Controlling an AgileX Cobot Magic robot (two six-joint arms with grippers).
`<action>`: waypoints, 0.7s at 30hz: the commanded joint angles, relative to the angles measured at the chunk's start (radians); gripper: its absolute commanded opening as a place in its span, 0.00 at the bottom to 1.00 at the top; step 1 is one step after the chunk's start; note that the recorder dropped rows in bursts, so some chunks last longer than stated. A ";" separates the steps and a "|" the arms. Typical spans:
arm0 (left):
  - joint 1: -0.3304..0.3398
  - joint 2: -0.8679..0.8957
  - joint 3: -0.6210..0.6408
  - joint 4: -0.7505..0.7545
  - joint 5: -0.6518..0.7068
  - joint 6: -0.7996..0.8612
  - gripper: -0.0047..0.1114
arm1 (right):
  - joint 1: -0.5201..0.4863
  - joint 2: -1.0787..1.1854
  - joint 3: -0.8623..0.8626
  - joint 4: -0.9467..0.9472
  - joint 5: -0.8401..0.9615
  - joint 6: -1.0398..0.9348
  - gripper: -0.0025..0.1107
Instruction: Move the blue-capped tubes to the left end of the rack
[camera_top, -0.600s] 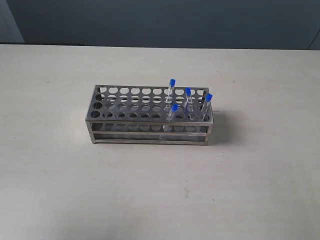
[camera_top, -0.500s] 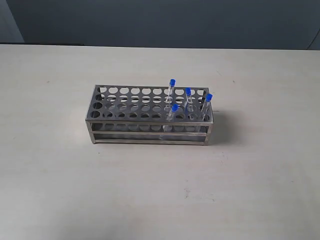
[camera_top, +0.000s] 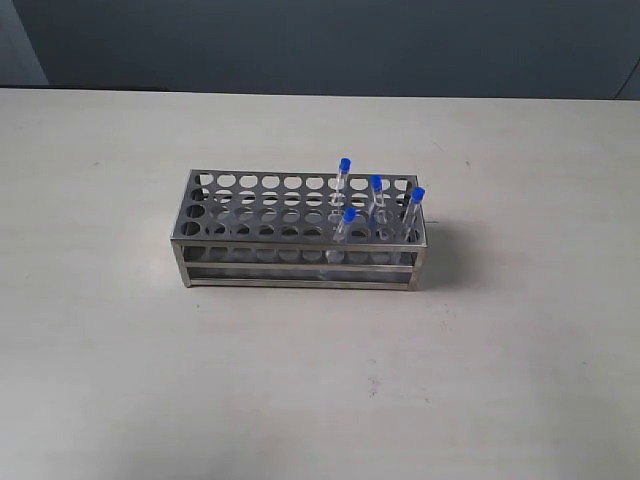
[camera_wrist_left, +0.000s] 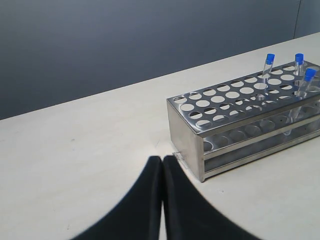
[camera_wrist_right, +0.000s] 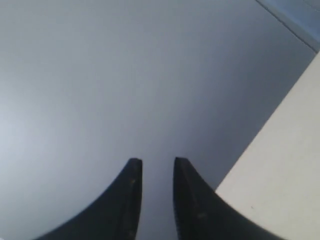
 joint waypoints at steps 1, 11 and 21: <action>-0.007 -0.004 0.001 -0.001 -0.004 -0.004 0.04 | -0.004 -0.003 0.005 0.087 -0.077 0.009 0.22; -0.007 -0.004 0.001 -0.001 -0.004 -0.004 0.04 | -0.003 -0.003 -0.058 0.472 0.230 -0.649 0.22; -0.007 -0.004 0.001 -0.001 -0.004 -0.004 0.04 | -0.005 0.025 -0.107 0.780 0.400 -1.286 0.22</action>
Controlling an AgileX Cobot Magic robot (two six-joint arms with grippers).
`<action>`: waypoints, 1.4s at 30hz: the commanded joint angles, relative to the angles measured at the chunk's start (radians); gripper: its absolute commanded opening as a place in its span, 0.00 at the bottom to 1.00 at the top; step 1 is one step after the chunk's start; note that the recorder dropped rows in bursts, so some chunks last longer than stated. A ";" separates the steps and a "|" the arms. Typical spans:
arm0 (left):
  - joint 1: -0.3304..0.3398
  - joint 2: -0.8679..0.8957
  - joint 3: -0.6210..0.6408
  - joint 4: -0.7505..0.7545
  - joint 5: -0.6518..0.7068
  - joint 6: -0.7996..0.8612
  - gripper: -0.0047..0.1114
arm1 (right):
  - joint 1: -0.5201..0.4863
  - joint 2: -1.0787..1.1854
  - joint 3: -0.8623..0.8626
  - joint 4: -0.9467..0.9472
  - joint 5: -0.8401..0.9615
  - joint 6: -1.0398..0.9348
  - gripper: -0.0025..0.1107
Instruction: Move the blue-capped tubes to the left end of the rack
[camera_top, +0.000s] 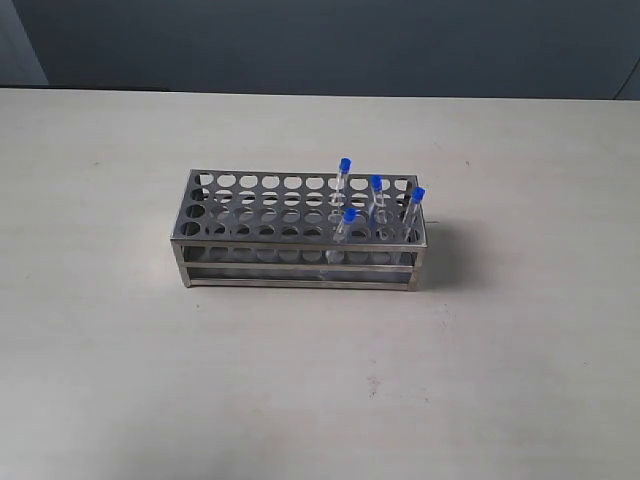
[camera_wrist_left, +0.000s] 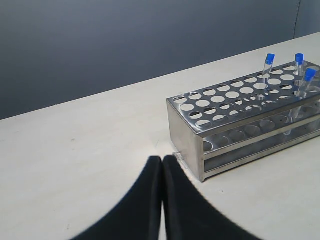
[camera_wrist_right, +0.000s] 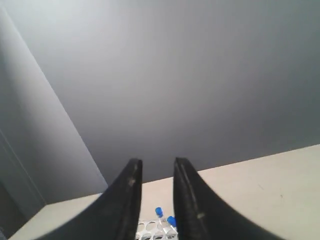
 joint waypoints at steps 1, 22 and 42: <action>-0.007 -0.004 0.001 -0.001 -0.004 -0.004 0.04 | -0.005 0.045 -0.006 0.014 0.019 -0.089 0.22; -0.007 -0.004 0.001 -0.001 -0.004 -0.004 0.04 | -0.005 0.477 -0.082 0.140 0.325 -0.086 0.22; -0.007 -0.004 0.001 -0.001 -0.004 -0.004 0.04 | -0.003 0.816 -0.082 0.172 0.503 -0.105 0.22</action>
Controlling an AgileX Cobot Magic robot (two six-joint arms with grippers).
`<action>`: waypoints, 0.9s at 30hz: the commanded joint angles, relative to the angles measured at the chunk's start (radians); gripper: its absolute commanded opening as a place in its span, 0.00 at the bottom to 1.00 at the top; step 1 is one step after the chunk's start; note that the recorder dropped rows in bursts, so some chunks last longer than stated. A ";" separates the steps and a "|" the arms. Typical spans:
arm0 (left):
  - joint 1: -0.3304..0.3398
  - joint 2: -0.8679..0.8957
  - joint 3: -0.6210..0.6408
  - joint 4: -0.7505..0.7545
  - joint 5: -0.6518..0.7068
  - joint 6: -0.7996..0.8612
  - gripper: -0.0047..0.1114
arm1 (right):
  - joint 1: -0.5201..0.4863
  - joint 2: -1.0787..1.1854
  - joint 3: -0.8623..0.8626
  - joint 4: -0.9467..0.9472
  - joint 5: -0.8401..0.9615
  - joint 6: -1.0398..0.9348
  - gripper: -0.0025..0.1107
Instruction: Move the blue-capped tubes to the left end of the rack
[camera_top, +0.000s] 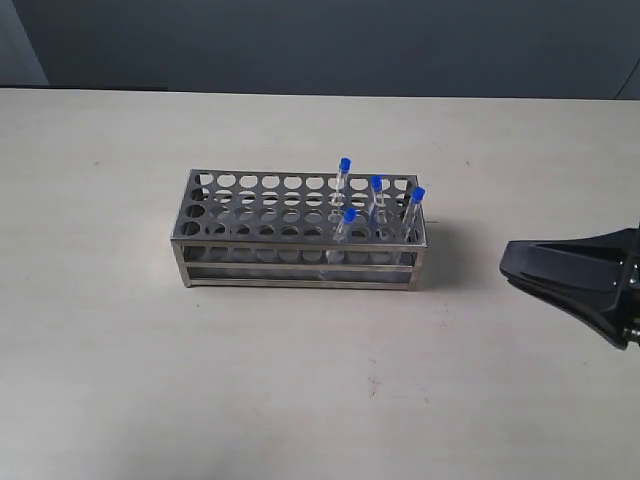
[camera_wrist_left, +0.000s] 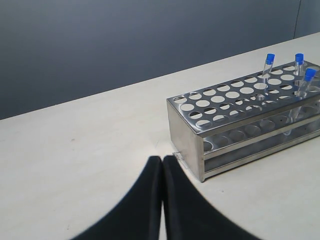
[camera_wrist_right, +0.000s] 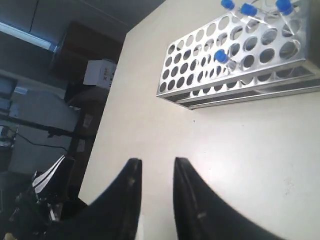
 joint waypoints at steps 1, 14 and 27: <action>-0.007 -0.004 0.001 -0.001 -0.004 -0.004 0.04 | -0.002 0.046 -0.007 0.039 -0.088 -0.077 0.22; -0.007 -0.004 0.001 -0.001 -0.004 -0.004 0.04 | -0.002 0.046 -0.020 0.082 0.107 -0.241 0.22; -0.007 -0.004 0.001 -0.001 -0.004 -0.004 0.04 | -0.002 -0.070 -0.143 -0.011 -0.235 -0.206 0.22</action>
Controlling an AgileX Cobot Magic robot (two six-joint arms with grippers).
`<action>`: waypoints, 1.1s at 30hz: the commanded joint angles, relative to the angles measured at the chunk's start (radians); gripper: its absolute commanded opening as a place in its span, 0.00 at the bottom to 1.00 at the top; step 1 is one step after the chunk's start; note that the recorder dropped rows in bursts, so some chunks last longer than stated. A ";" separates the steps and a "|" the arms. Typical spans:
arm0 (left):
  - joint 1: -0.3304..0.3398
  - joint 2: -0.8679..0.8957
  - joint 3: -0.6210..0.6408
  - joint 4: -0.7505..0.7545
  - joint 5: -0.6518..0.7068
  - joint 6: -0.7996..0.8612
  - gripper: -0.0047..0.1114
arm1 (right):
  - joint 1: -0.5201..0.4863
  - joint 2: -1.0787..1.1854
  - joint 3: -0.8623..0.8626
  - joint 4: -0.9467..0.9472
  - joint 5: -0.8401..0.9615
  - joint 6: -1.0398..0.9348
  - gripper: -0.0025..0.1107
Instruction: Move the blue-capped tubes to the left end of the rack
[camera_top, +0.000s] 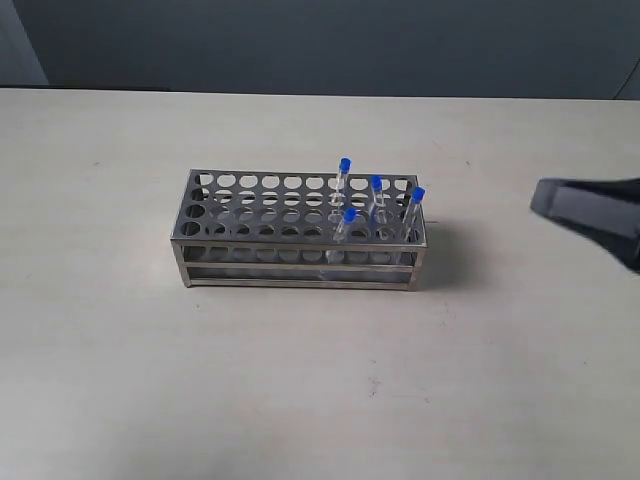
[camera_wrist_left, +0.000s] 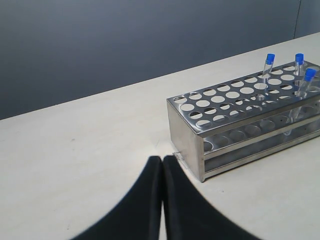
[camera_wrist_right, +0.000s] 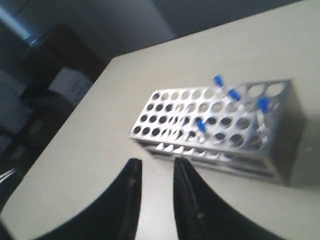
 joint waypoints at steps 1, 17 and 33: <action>-0.007 -0.004 0.001 -0.001 -0.004 -0.004 0.04 | -0.002 -0.045 -0.060 -0.016 -0.102 0.059 0.22; -0.007 -0.004 0.001 -0.001 -0.004 -0.004 0.04 | -0.002 -0.077 -0.202 -0.712 -0.475 0.420 0.22; -0.007 -0.004 0.001 -0.001 -0.004 -0.004 0.04 | 0.303 -0.327 -0.128 -1.413 -0.408 1.172 0.22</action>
